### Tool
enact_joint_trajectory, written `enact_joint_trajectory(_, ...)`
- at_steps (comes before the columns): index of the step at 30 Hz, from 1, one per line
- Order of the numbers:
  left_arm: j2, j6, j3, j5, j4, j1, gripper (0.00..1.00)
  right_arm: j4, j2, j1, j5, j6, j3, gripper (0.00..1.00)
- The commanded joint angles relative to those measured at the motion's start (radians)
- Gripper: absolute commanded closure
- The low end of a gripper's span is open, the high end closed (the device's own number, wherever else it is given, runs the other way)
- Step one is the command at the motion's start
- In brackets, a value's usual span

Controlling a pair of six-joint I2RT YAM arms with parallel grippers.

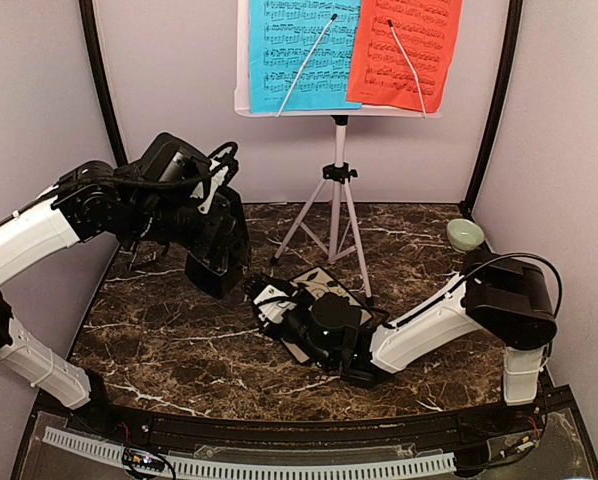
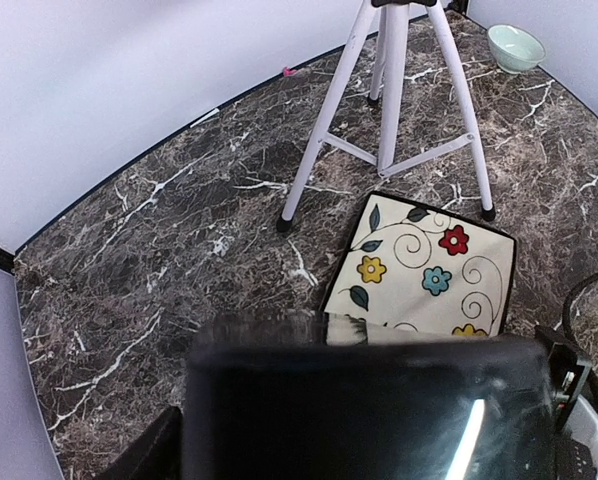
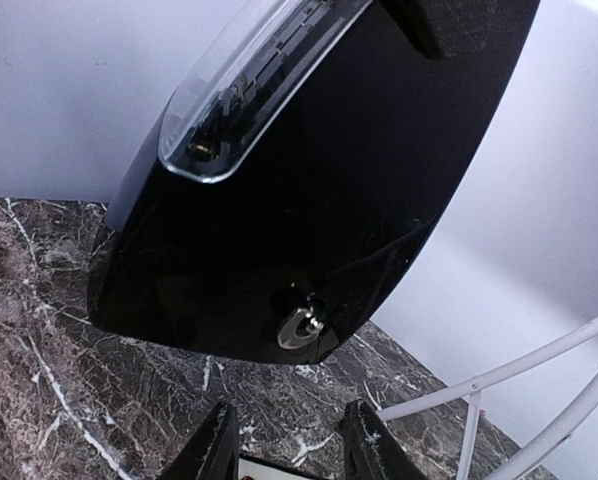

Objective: Set up the instrument practice props

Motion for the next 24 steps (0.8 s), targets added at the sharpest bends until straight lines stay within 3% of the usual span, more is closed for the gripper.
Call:
enact_joint_trajectory(1, 0.010, -0.018, 0.089, -0.075, -0.038, -0.022, 0.88, 0.087, 0.029, 0.009, 0.049, -0.059, 0.047, 0.63)
enact_joint_trajectory(12, 0.044, -0.035, 0.149, -0.071, -0.063, -0.044, 0.88, 0.073, 0.084, 0.009, 0.089, -0.078, 0.134, 0.62)
enact_joint_trajectory(24, 0.041, -0.032, 0.157, -0.065, -0.061, -0.048, 0.90, 0.112, 0.094, 0.008, 0.133, -0.134, 0.139, 0.85)
